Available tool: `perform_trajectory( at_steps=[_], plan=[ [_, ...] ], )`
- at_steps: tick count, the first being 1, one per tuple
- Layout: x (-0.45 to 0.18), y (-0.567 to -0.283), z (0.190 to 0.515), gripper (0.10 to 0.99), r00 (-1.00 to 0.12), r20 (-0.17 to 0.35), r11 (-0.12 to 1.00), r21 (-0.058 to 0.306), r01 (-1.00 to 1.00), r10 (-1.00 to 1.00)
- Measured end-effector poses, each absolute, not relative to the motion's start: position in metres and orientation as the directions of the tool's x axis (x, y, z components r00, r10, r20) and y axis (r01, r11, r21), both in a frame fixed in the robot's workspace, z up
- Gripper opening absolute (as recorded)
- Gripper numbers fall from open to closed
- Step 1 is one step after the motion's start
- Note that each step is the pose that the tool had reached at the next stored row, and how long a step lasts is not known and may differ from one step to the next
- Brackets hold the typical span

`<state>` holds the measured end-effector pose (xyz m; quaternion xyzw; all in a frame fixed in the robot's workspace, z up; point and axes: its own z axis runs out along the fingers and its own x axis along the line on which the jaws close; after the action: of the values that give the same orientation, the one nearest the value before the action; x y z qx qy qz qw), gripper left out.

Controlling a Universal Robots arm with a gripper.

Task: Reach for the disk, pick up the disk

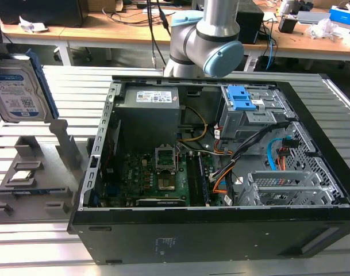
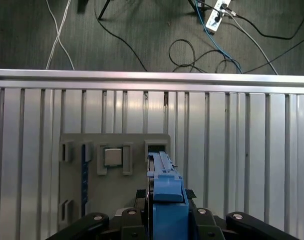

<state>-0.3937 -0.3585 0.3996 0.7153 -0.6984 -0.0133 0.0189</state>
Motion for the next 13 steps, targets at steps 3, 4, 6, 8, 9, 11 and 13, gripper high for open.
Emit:
perform_trajectory(
  at_steps=[3, 4, 6, 8, 9, 11, 13],
  plan=[
    [-0.394, -0.359, 0.403, 0.369, 0.024, 0.007, -0.024, 0.046, -0.999, -1.0],
    [-0.394, -0.359, 0.406, 0.369, 0.024, 0.007, -0.024, 0.046, -0.999, -1.0],
    [-0.393, -0.359, 0.41, 0.369, 0.024, 0.007, -0.024, 0.046, -0.999, -1.0],
    [-0.393, -0.359, 0.413, 0.369, 0.024, 0.007, -0.024, 0.046, -0.999, -1.0],
    [-0.393, -0.359, 0.415, 0.369, 0.024, 0.007, -0.024, 0.046, -0.999, -1.0],
    [-0.393, -0.359, 0.42, 0.369, 0.024, 0.007, -0.024, 0.047, -0.999, -1.0],
    [-0.393, -0.359, 0.424, 0.369, 0.024, 0.007, -0.024, 0.047, -0.999, -1.0]
  ],
)
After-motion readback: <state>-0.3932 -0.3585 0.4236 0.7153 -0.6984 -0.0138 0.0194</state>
